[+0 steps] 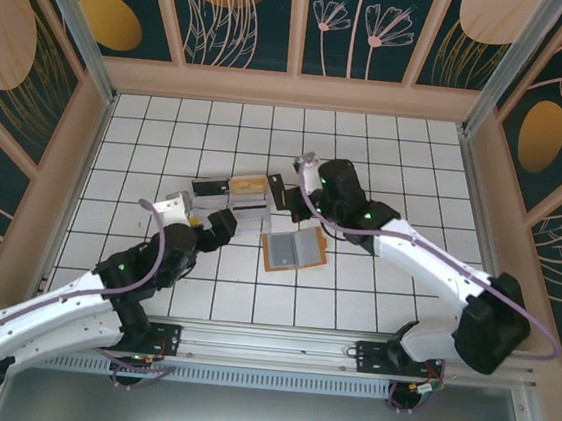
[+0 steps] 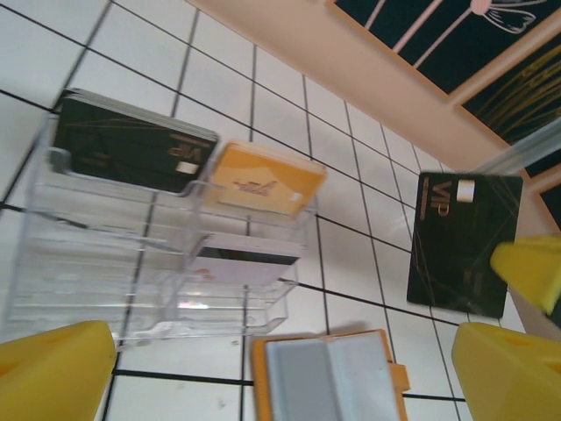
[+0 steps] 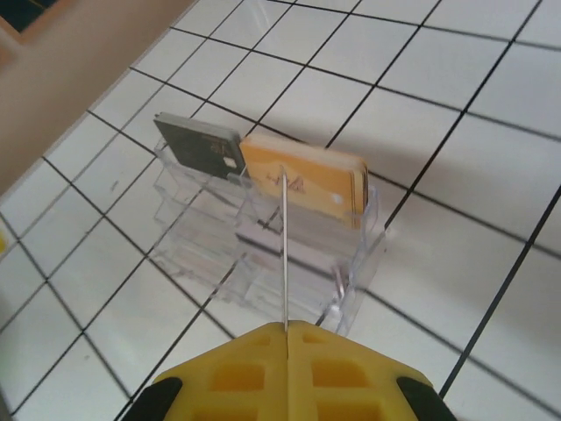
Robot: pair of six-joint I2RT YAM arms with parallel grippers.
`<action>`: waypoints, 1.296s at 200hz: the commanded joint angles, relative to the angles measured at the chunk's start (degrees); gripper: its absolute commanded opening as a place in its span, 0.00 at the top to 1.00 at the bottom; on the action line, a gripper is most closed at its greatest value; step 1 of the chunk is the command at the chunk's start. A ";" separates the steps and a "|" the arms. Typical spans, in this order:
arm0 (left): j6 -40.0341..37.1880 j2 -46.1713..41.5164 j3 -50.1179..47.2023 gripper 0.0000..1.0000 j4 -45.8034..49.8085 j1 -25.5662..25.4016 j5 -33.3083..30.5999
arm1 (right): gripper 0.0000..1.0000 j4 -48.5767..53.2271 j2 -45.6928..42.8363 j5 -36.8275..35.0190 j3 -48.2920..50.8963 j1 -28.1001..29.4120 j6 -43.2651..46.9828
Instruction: Take the credit cards out of the card holder
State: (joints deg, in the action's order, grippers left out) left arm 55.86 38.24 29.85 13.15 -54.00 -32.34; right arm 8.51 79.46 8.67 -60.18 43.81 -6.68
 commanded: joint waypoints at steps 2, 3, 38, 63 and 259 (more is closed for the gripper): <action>1.35 -5.08 -1.03 0.01 8.17 0.13 -4.34 | 1.00 5.33 6.09 -3.61 -9.05 1.53 12.36; 1.36 -5.31 -1.02 0.01 8.28 0.17 -4.41 | 1.00 5.49 6.43 -3.55 -9.41 1.53 12.64; 1.33 -11.35 0.27 0.01 15.65 0.15 -7.04 | 1.00 13.18 17.12 -1.83 -24.32 2.62 22.79; 1.01 -12.99 1.64 0.01 19.39 0.12 -7.77 | 1.00 16.77 23.07 -4.11 -32.45 5.00 31.03; 11.70 -22.19 7.86 0.01 36.25 0.12 -18.29 | 1.00 16.83 36.15 -13.68 -42.27 14.55 64.05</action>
State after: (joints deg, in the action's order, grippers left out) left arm 65.06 17.93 36.23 46.52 -54.00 -47.62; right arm 24.27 113.89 -5.58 -99.09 58.24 54.83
